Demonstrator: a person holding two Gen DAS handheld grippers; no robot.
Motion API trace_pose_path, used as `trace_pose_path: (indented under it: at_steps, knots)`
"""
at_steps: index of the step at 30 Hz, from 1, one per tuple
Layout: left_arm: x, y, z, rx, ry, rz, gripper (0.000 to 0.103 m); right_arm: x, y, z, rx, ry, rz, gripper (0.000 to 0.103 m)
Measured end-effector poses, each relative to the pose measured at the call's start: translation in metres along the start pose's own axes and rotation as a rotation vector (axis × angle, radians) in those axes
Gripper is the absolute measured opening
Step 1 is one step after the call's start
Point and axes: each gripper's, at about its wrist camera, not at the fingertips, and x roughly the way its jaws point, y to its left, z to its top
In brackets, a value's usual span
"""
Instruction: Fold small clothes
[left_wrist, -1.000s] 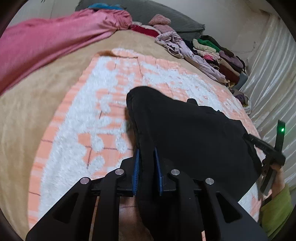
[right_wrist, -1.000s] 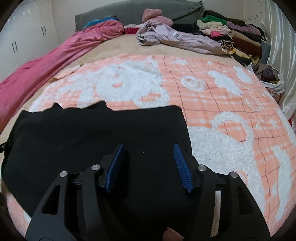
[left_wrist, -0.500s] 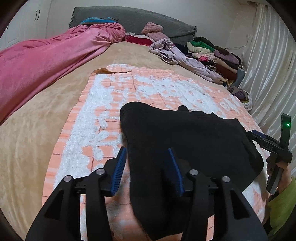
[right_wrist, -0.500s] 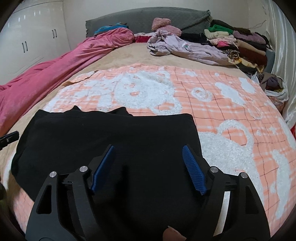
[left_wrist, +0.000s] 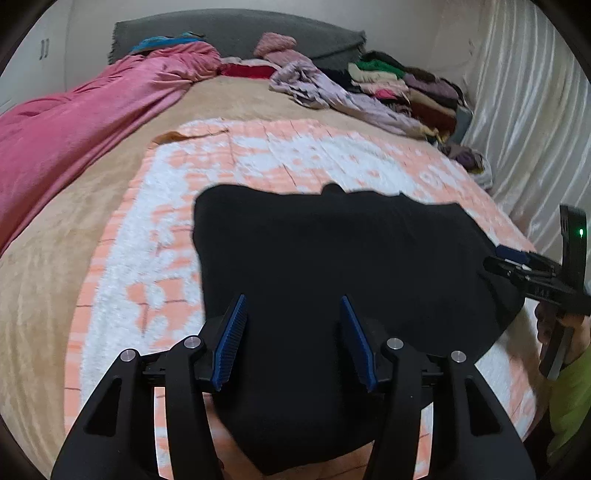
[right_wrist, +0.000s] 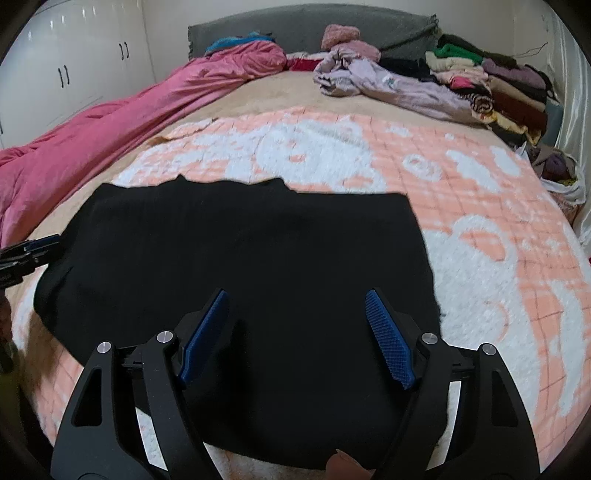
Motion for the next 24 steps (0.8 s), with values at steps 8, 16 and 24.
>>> trace_pose_path:
  at_steps: [8,16,24]
  knots:
    - [0.020,-0.003,-0.008,0.026,0.064,0.038,0.057,0.015,-0.006,-0.010,0.027,0.063,-0.025,0.079]
    - [0.008,-0.004,-0.004,0.016,0.040,0.020,0.070,-0.010,0.006,-0.004,0.032,-0.016,0.022,0.083]
    - [-0.006,0.000,0.003,0.001,0.001,0.025,0.094,-0.032,0.039,-0.001,-0.038,-0.082,0.031,0.090]
